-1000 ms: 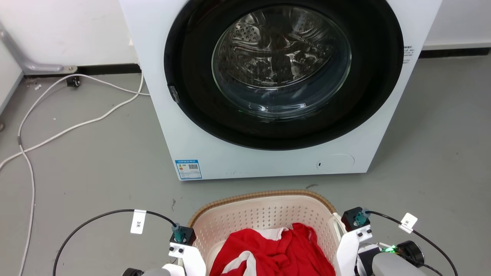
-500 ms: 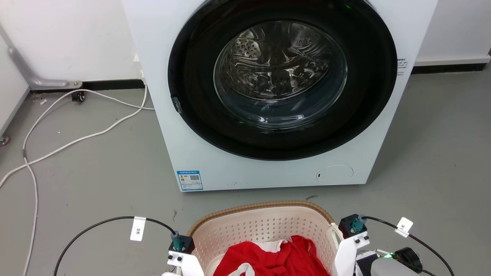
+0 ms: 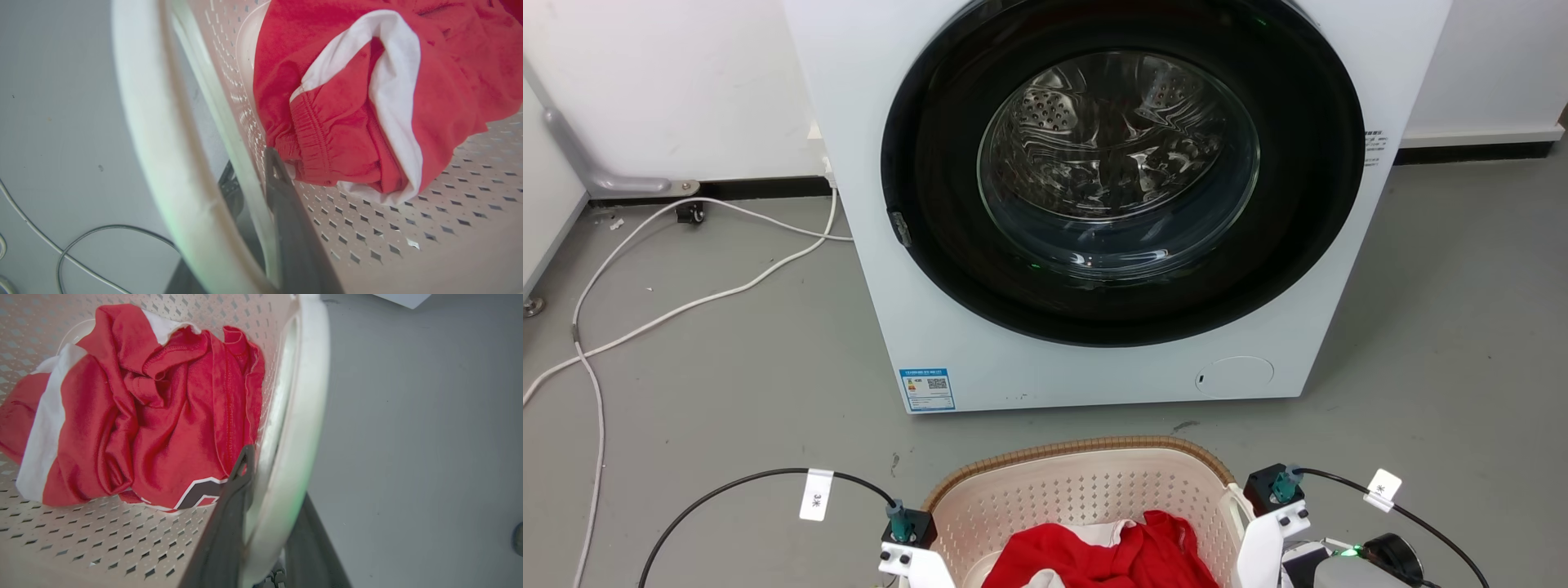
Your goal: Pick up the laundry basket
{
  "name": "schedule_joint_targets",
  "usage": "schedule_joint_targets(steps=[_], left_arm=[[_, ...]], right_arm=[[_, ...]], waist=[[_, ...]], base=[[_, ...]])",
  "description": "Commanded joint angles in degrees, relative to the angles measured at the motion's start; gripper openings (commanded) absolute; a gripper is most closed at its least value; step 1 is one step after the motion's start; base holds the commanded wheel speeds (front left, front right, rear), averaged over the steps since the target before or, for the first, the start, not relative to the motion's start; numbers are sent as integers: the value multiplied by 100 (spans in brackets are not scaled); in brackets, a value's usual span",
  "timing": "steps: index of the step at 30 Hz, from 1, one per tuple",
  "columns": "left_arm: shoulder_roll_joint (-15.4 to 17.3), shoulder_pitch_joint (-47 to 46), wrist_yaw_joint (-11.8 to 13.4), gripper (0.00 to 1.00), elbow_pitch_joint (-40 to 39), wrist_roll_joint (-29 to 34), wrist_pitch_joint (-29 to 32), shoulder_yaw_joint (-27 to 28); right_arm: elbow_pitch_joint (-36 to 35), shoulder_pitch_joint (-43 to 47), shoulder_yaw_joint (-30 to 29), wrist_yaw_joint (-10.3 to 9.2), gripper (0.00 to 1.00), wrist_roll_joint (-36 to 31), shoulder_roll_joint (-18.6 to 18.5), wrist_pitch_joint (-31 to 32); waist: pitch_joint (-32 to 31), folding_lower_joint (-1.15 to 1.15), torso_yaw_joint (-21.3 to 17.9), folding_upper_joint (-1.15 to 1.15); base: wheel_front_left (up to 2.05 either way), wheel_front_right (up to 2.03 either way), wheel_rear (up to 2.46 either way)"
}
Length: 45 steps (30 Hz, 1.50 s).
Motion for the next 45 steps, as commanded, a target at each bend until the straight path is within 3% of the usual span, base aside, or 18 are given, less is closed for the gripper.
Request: schedule_joint_targets(steps=[1,45], left_arm=[[-38,-37,-97,0,-22,-23,-31,-72],[-44,-177,-97,0,102,-753,-310,-770]], right_arm=[[-25,-18,77,14,0,37,-29,-57],[100,-179,1029,14,0,943,-96,-283]], waist=[[-3,0,2,-1],[-26,0,-13,-1]], base=[[0,0,0],[0,0,0]])
